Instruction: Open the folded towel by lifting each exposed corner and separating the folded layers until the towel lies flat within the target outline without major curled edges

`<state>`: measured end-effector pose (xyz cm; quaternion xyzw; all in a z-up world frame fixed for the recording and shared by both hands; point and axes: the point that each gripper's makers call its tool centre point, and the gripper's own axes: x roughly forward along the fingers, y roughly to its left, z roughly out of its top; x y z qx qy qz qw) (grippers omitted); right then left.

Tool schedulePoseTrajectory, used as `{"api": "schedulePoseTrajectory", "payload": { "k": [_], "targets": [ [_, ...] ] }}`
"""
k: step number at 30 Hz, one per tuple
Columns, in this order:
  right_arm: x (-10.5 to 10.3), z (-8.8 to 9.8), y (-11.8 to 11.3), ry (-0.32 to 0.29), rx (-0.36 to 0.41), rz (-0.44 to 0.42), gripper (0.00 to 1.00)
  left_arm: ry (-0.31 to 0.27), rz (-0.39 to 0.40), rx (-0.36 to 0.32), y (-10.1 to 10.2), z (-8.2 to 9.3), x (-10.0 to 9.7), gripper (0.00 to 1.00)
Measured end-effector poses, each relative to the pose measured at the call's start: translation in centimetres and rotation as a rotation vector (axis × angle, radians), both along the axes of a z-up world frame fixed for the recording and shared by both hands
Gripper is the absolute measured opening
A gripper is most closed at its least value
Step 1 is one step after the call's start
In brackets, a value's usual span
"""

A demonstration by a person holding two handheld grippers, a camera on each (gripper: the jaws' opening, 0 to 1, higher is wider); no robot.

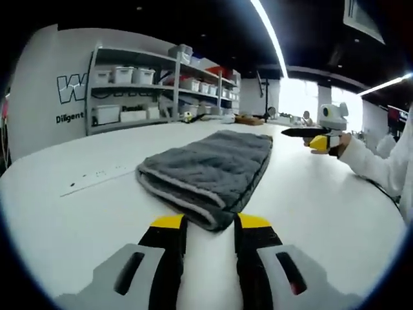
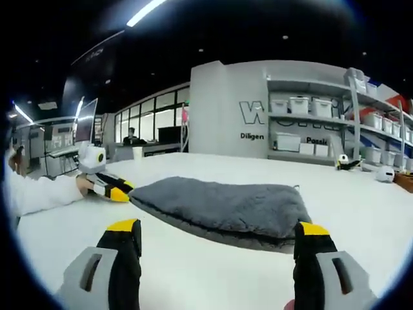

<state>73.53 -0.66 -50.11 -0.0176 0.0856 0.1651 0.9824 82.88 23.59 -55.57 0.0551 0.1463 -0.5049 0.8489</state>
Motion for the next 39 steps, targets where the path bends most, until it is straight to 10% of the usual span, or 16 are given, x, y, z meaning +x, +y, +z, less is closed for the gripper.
{"api": "schedulePoseTrajectory", "payload": {
  "k": [15, 39],
  "targets": [
    [0.1, -0.5, 0.0, 0.014, -0.005, -0.001, 0.99, 0.002, 0.010, -0.011, 0.5, 0.2, 0.3, 0.07],
    [0.0, -0.2, -0.2, 0.009, 0.009, -0.011, 0.98, 0.013, 0.195, -0.036, 5.5, 0.5, 5.3, 0.06]
  ]
}}
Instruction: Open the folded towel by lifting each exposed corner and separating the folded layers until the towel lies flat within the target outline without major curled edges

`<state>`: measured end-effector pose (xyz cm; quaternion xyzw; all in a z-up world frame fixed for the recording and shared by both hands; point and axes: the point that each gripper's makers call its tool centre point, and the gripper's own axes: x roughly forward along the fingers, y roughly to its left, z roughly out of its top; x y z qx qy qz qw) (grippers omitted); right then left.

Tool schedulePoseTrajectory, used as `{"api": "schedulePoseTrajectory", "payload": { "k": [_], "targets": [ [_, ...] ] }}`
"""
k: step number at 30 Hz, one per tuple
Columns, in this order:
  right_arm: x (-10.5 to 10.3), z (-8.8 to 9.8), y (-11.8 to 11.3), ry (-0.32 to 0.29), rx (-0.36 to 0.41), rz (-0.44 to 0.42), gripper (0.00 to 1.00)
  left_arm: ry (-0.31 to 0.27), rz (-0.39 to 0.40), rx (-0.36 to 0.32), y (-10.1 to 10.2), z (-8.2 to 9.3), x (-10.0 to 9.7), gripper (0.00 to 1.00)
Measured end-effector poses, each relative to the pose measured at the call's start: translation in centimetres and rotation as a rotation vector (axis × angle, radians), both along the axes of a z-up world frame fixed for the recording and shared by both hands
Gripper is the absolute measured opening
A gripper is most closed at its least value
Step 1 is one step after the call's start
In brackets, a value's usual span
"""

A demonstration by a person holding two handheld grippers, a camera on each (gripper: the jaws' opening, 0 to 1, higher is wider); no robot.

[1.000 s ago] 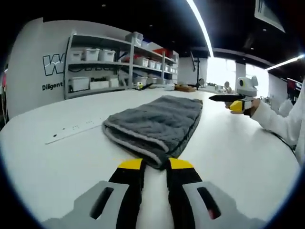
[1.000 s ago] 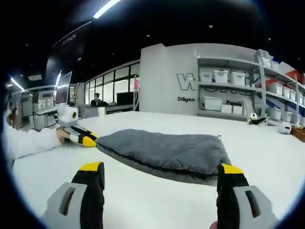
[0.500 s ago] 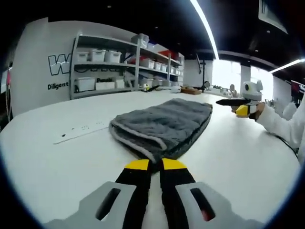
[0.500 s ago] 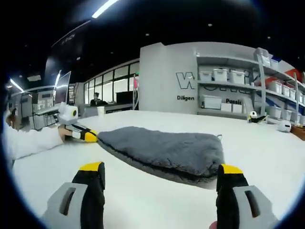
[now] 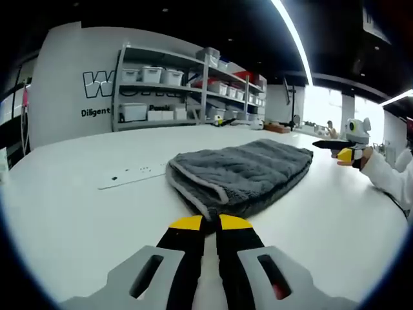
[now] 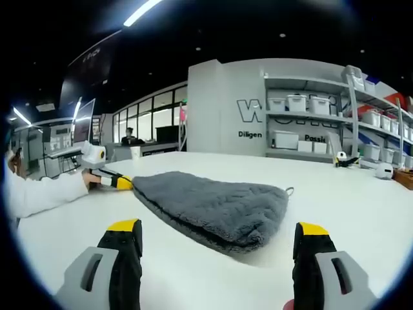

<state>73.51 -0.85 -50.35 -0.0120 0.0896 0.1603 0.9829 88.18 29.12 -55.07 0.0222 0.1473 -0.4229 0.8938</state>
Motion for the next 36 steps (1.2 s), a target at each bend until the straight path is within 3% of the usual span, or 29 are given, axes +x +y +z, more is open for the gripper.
{"api": "schedulePoseTrajectory", "payload": {
  "k": [36],
  "targets": [
    [-0.1, 0.3, -0.5, -0.013, 0.014, -0.014, 0.98, 0.001, 0.262, -0.026, 8.5, -0.1, 3.0, 0.05]
  ]
}}
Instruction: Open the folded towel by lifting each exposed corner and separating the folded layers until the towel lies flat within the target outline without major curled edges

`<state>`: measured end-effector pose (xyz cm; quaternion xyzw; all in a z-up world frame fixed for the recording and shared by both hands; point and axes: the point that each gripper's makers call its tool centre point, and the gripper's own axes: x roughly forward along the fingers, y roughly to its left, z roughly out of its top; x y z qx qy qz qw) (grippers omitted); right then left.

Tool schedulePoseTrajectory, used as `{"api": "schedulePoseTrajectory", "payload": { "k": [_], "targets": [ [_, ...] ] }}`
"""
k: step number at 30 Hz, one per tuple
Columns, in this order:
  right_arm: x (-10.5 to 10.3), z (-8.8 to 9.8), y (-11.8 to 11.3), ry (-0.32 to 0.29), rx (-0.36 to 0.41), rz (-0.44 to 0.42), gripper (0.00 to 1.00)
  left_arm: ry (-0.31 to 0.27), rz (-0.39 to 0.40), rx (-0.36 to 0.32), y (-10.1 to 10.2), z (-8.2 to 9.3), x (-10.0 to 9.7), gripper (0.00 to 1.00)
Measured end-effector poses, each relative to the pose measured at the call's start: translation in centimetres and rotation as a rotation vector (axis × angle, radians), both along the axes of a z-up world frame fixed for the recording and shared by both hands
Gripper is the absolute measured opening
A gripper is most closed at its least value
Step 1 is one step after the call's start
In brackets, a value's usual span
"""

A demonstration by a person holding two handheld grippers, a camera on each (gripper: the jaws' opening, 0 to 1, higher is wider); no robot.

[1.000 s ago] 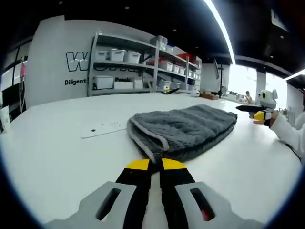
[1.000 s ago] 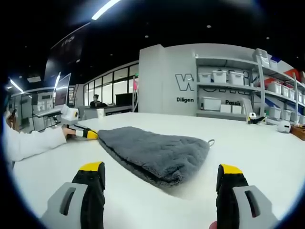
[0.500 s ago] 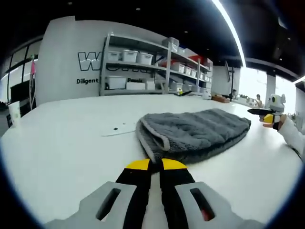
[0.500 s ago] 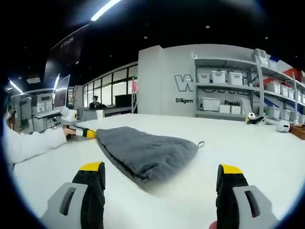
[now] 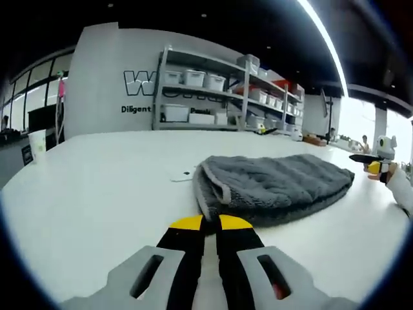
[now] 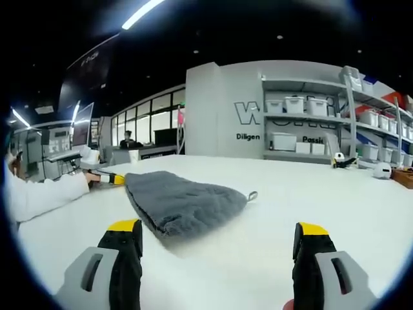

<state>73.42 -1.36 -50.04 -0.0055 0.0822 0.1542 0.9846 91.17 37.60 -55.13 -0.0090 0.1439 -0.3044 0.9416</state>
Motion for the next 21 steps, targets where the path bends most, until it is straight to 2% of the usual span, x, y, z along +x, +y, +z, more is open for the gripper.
{"api": "schedulePoseTrajectory", "payload": {
  "k": [12, 21],
  "targets": [
    [-0.1, 0.1, -0.2, -0.005, 0.004, -0.004, 0.98, 0.002, 0.068, -0.008, 3.3, -0.1, -0.1, 0.05],
    [0.0, 0.0, -0.4, -0.005, 0.006, -0.008, 0.98, 0.007, 0.083, -0.010, 5.0, -0.2, -1.2, 0.05]
  ]
}}
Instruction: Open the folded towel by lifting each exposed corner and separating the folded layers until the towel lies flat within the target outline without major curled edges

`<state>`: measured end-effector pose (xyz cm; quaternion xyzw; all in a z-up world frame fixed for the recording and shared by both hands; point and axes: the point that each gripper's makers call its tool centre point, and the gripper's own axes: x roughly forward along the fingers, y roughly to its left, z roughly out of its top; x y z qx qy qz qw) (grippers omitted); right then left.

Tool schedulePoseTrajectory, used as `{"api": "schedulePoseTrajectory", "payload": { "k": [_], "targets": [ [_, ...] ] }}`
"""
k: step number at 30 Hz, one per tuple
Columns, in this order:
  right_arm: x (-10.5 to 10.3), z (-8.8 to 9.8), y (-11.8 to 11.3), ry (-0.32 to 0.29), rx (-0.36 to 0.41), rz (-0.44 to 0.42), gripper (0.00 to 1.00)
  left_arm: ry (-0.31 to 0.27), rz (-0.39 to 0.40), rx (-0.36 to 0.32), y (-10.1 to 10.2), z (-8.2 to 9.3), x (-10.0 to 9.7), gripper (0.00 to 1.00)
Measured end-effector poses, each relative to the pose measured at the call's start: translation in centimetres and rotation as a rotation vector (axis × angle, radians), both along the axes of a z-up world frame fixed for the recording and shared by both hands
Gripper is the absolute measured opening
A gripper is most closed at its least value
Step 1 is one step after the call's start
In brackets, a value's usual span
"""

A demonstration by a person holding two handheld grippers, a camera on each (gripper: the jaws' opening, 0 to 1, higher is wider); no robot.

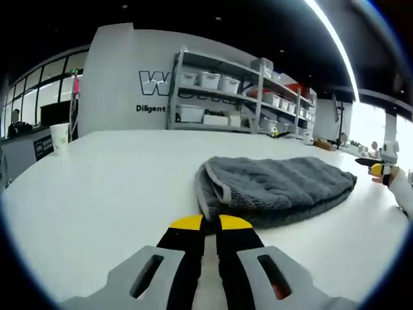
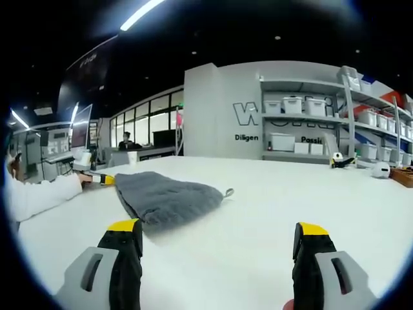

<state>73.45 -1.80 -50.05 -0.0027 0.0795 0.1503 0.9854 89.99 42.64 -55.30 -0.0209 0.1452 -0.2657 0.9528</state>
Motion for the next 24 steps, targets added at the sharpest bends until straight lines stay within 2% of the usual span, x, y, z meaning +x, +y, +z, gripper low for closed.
{"api": "schedulePoseTrajectory", "payload": {
  "k": [8, 14, 24],
  "targets": [
    [-0.1, -0.3, 0.0, 0.006, -0.003, 0.000, 0.98, 0.007, 0.008, -0.002, 1.6, -0.1, -1.5, 0.05],
    [-0.1, -0.3, -0.1, 0.008, -0.006, 0.002, 0.98, 0.013, 0.004, 0.005, 2.0, -0.2, -3.2, 0.05],
    [-0.2, -0.3, -0.2, 0.010, -0.008, 0.004, 0.98, 0.023, -0.006, 0.010, 2.9, -0.3, -4.7, 0.05]
  ]
}}
